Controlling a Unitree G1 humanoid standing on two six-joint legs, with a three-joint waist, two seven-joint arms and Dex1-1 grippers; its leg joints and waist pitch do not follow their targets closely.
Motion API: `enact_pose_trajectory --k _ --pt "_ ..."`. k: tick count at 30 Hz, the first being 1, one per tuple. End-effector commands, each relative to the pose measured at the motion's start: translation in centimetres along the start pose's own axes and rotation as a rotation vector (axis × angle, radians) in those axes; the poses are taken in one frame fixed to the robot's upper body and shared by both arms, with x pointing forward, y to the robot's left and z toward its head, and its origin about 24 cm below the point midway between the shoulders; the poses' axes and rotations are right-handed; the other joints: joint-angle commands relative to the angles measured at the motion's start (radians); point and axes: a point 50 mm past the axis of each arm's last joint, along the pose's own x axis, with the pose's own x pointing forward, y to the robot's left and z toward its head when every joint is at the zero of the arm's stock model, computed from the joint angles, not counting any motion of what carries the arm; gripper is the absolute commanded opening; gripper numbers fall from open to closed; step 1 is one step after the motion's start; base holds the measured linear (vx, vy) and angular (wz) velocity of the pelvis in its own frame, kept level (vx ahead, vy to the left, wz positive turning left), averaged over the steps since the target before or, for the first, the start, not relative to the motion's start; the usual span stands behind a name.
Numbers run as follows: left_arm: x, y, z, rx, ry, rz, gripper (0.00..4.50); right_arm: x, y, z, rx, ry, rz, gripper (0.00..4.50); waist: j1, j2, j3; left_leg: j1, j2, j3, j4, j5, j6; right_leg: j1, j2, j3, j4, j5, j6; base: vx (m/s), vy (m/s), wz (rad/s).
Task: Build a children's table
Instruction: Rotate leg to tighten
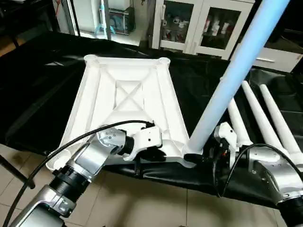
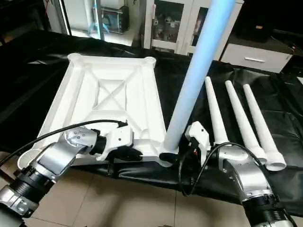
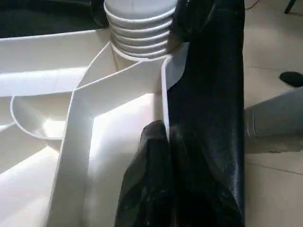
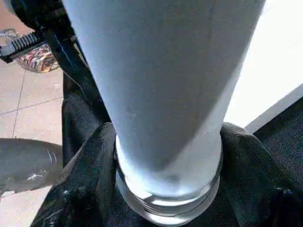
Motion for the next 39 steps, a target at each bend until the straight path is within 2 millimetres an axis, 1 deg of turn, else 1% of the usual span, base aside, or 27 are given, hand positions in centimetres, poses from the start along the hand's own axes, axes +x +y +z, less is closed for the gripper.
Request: enact_pose_trajectory --k 1,6,8,11,12,13,14,16,17,18,20,21,22,23,24,25,26,27,28,29,30,31,32,34,36,37,39 --pt "1.4 -1.4 -0.3 0.006 0.028 -0.103 0.0 -0.1 0.0 -0.6 0.034 -0.002 -0.023 2.69 -0.002 -0.001 -0.053 -0.013 0.0 0.015 -0.094 -0.212 0.058 0.062 -0.02 0.035 -0.079 -0.35 -0.174 0.0 0.0 0.0" --pt "1.4 -1.3 -0.2 0.004 0.029 -0.103 0.0 0.1 0.2 -0.7 0.039 0.006 -0.024 2.69 -0.003 -0.001 -0.054 -0.014 0.001 0.014 -0.095 -0.203 0.059 0.063 -0.02 0.036 -0.076 -0.323 -0.182 0.0 0.0 0.0" --pt "1.4 -1.4 -0.2 0.002 0.026 -0.106 0.0 0.2 -0.3 -1.7 0.044 0.059 -0.086 2.69 -0.003 -0.001 -0.053 -0.013 0.001 0.014 -0.095 -0.21 0.057 0.062 -0.02 0.036 -0.077 -0.329 -0.182 0.0 0.0 0.0" --pt "1.5 -1.3 -0.1 -0.008 0.014 -0.101 0.0 0.3 -1.0 -3.0 0.082 0.101 -0.203 2.69 -0.009 -0.001 -0.049 -0.013 0.001 0.012 -0.1 -0.264 0.041 0.058 -0.02 0.033 -0.087 -0.402 -0.16 0.0 0.0 0.0" --pt "1.5 -1.3 -0.1 -0.008 0.014 -0.101 0.0 0.3 -1.0 -3.0 0.082 0.101 -0.203 2.69 -0.012 0.0 -0.049 -0.011 -0.001 0.012 -0.1 -0.277 0.038 0.056 -0.02 0.033 -0.089 -0.415 -0.156 0.0 0.0 0.0" --pt "1.5 -1.3 -0.1 -0.012 0.007 -0.098 0.0 0.4 -1.2 -3.3 0.096 0.103 -0.235 2.69 -0.018 0.0 -0.047 -0.012 -0.001 0.008 -0.103 -0.308 0.031 0.056 -0.02 0.03 -0.094 -0.455 -0.14 0.0 0.0 0.0" --pt "1.5 -1.3 -0.1 -0.015 0.004 -0.094 0.0 0.4 -1.3 -3.4 0.104 0.102 -0.252 2.68 -0.023 0.0 -0.046 -0.009 -0.002 0.006 -0.104 -0.34 0.026 0.052 -0.02 0.028 -0.101 -0.494 -0.123 0.0 0.0 0.0" --pt "1.5 -1.0 0.1 -0.028 -0.015 -0.066 0.0 0.7 -1.6 -3.8 0.136 0.102 -0.331 2.68 -0.031 0.0 -0.045 -0.011 -0.003 0.001 -0.105 -0.367 0.022 0.05 -0.021 0.025 -0.107 -0.535 -0.103 0.0 0.0 0.0" --pt "1.6 -0.7 0.3 -0.041 -0.031 -0.036 0.0 1.0 -1.8 -4.1 0.158 0.103 -0.379 2.68 -0.036 0.001 -0.046 -0.014 -0.004 -0.004 -0.107 -0.377 0.017 0.054 -0.022 0.02 -0.11 -0.559 -0.089 0.0 0.0 0.0" --pt "1.6 -0.2 0.7 -0.058 -0.056 -0.004 0.0 1.5 -2.0 -4.3 0.201 0.096 -0.449 2.68 -0.043 0.002 -0.046 -0.013 -0.003 -0.007 -0.108 -0.389 0.013 0.054 -0.022 0.016 -0.114 -0.564 -0.085 0.0 0.0 0.0" --pt "1.7 0.1 1.0 -0.07 -0.073 0.016 0.0 1.9 -2.2 -4.5 0.231 0.093 -0.494 2.68 -0.052 0.004 -0.045 -0.013 -0.005 -0.011 -0.11 -0.402 0.007 0.053 -0.023 0.011 -0.119 -0.568 -0.087 0.0 0.0 0.0" --pt "1.8 0.8 1.7 -0.102 -0.11 0.064 0.0 2.8 -2.5 -4.7 0.28 0.087 -0.605 2.68 -0.066 0.007 -0.041 -0.014 -0.004 -0.018 -0.113 -0.444 0.0 0.055 -0.023 0.002 -0.127 -0.601 -0.071 0.0 0.0 0.0" --pt "1.9 1.3 2.3 -0.121 -0.13 0.107 0.0 3.4 -2.7 -4.7 0.313 0.083 -0.666 2.68 -0.071 0.013 -0.043 -0.01 -0.005 -0.021 -0.113 -0.454 -0.002 0.055 -0.025 -0.003 -0.129 -0.603 -0.073 0.0 0.0 0.0" --pt "2.0 1.5 2.5 -0.128 -0.137 0.122 0.0 3.6 -2.8 -4.8 0.325 0.082 -0.686 2.68 -0.082 0.012 -0.043 -0.014 -0.006 -0.026 -0.113 -0.462 -0.004 0.06 -0.026 -0.01 -0.133 -0.607 -0.07 0.0 0.0 0.0" --pt "2.1 1.9 2.8 -0.143 -0.145 0.148 0.0 4.0 -2.9 -4.7 0.344 0.079 -0.724 2.68 -0.084 0.012 -0.042 -0.013 -0.005 -0.028 -0.114 -0.47 -0.002 0.062 -0.026 -0.014 -0.138 -0.613 -0.066 0.0 0.0 0.0" --pt "2.4 3.0 3.6 -0.177 -0.148 0.258 0.0 5.1 -2.8 -4.6 0.387 0.066 -0.778 2.68 -0.091 0.017 -0.04 -0.007 -0.003 -0.029 -0.115 -0.49 0.003 0.062 -0.028 -0.021 -0.145 -0.593 -0.073 0.0 0.0 0.0" --pt "2.4 3.1 3.7 -0.181 -0.149 0.267 0.0 5.2 -2.8 -4.6 0.389 0.065 -0.78 2.68 -0.092 0.02 -0.04 -0.006 -0.003 -0.031 -0.115 -0.492 0.004 0.063 -0.028 -0.024 -0.145 -0.585 -0.077 0.0 0.0 0.0" --pt "2.6 3.9 4.2 -0.216 -0.158 0.355 0.0 6.1 -2.7 -4.3 0.411 0.055 -0.803 2.68 -0.091 0.02 -0.04 -0.004 -0.004 -0.031 -0.115 -0.493 0.005 0.065 -0.028 -0.028 -0.147 -0.577 -0.078 0.0 0.0 0.0" --pt "2.6 3.9 4.2 -0.216 -0.158 0.355 0.0 6.1 -2.7 -4.3 0.411 0.055 -0.803 2.68 -0.096 0.021 -0.038 -0.005 -0.002 -0.032 -0.117 -0.5 0.005 0.069 -0.029 -0.034 -0.149 -0.563 -0.079 0.0 0.0 0.0" --pt "2.8 4.5 4.7 -0.243 -0.163 0.417 0.0 6.7 -2.6 -4.1 0.425 0.049 -0.817 2.68 -0.095 0.019 -0.039 -0.007 -0.005 -0.029 -0.115 -0.486 0.013 0.07 -0.03 -0.032 -0.15 -0.547 -0.082 0.0 0.0 0.0" --pt "3.2 4.7 5.1 -0.241 -0.163 0.444 0.0 7.4 -2.5 -3.8 0.438 0.036 -0.839 2.68 -0.092 0.015 -0.038 -0.003 -0.007 -0.026 -0.114 -0.468 0.02 0.066 -0.032 -0.03 -0.152 -0.555 -0.086 0.0 0.0 0.0" --pt "3.5 5.0 5.5 -0.219 -0.16 0.481 0.0 8.2 -2.3 -3.3 0.464 0.017 -0.838 2.68 -0.094 0.016 -0.039 -0.002 -0.01 -0.024 -0.112 -0.451 0.022 0.061 -0.032 -0.026 -0.152 -0.551 -0.091 0.0 0.0 0.0" --pt "3.7 5.1 5.7 -0.197 -0.155 0.494 0.0 8.7 -2.3 -3.0 0.474 0.008 -0.844 2.68 -0.093 0.018 -0.04 -0.004 -0.009 -0.025 -0.113 -0.444 0.023 0.062 -0.033 -0.024 -0.151 -0.539 -0.096 0.0 0.0 0.0" --pt "3.9 5.2 5.8 -0.182 -0.153 0.509 0.0 9.1 -2.2 -2.6 0.461 0.006 -0.847 2.68 -0.089 0.015 -0.041 -0.01 -0.007 -0.022 -0.117 -0.413 0.027 0.066 -0.032 -0.016 -0.142 -0.48 -0.114 0.0 0.0 0.0" --pt "4.1 5.2 5.9 -0.169 -0.144 0.51 0.0 9.5 -2.2 -2.2 0.452 0.004 -0.849 2.68 -0.087 0.01 -0.044 -0.011 -0.009 -0.016 -0.115 -0.38 0.031 0.066 -0.033 -0.012 -0.139 -0.461 -0.123 0.0 0.0 0.0" --pt "4.2 5.2 5.9 -0.17 -0.142 0.508 0.0 9.7 -2.3 -2.2 0.453 0.004 -0.856 2.68 -0.08 0.01 -0.047 -0.014 -0.008 -0.012 -0.115 -0.331 0.033 0.069 -0.034 -0.005 -0.13 -0.423 -0.138 0.0 0.0 0.0" --pt "4.2 5.0 5.8 -0.161 -0.133 0.489 0.0 9.8 -2.3 -1.9 0.447 -0.012 -0.843 2.68 -0.075 0.01 -0.05 -0.015 -0.007 -0.008 -0.114 -0.293 0.035 0.07 -0.035 -0.002 -0.125 -0.394 -0.146 0.0 0.0 0.0"
